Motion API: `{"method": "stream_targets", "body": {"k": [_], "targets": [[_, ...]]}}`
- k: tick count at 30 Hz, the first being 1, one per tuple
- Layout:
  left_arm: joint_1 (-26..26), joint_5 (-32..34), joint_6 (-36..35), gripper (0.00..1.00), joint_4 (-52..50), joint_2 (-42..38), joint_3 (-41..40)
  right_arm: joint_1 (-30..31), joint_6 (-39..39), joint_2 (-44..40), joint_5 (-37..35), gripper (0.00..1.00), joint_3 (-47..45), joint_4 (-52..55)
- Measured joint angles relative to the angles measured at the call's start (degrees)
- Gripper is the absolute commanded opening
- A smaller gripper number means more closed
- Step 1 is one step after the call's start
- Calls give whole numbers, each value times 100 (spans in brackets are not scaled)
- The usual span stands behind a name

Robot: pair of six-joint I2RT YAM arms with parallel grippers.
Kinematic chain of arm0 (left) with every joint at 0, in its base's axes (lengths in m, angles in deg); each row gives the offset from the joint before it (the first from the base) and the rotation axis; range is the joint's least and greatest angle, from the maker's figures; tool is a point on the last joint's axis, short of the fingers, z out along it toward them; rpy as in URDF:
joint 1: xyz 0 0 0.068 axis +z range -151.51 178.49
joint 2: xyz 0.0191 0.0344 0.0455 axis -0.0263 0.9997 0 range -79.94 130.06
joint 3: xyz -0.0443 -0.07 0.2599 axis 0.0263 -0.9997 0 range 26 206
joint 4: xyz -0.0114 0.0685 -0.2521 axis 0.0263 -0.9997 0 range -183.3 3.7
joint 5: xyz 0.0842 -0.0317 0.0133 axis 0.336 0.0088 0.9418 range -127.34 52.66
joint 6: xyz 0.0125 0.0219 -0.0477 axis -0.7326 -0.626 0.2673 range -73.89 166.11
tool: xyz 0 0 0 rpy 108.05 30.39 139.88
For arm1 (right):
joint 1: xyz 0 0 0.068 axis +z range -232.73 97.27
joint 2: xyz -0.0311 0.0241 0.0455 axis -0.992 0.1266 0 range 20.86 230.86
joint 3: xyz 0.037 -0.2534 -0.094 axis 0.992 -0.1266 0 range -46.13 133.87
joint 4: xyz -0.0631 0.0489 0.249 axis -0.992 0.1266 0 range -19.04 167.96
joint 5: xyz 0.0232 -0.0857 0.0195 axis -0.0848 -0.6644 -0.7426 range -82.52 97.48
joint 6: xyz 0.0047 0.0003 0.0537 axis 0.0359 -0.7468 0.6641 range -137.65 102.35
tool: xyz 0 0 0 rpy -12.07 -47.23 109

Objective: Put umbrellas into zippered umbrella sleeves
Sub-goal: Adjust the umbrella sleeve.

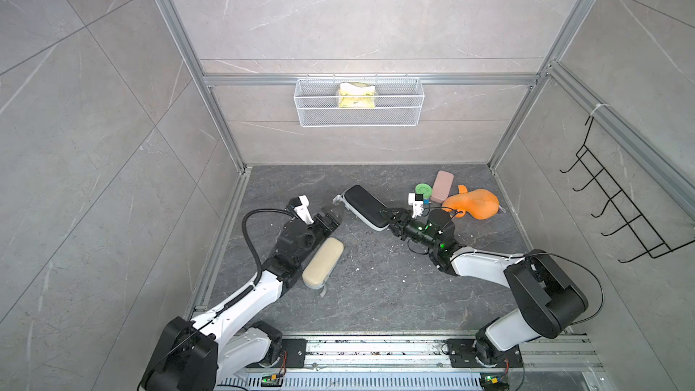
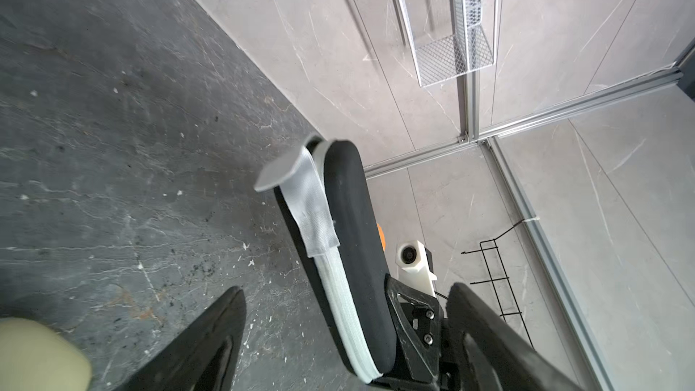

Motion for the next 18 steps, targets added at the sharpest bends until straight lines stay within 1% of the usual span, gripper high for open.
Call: {"method": "stream_targets", "body": {"k": [3,5,9,10,11,13,15,18], "targets": [[-219,232,66,84,317,400,2,391,127,0,-393,12,2,-92],[-267,304,116,80,516,680,20,575,181,0,-555,14,22,-94],[-321,289,212,59,988,1200,151,859,323,0,-839,23,39,-111],[-332,282,256,52,1182,1307,179,901,348,2,-874,28,39,-107],[-334,282,289,43,1357,1394,192,927,387,2,-949,35,39,-120],[-332,260,426,29,1753,1545,195,929,457,2,-1016,48,57,-118],[-286,177,433,21,2004,1585,201,903,428,7,-986,54,50,-107],[-9,-190,426,17,1930,1565,219,688,122,-74,-522,57,2,-92]]}}
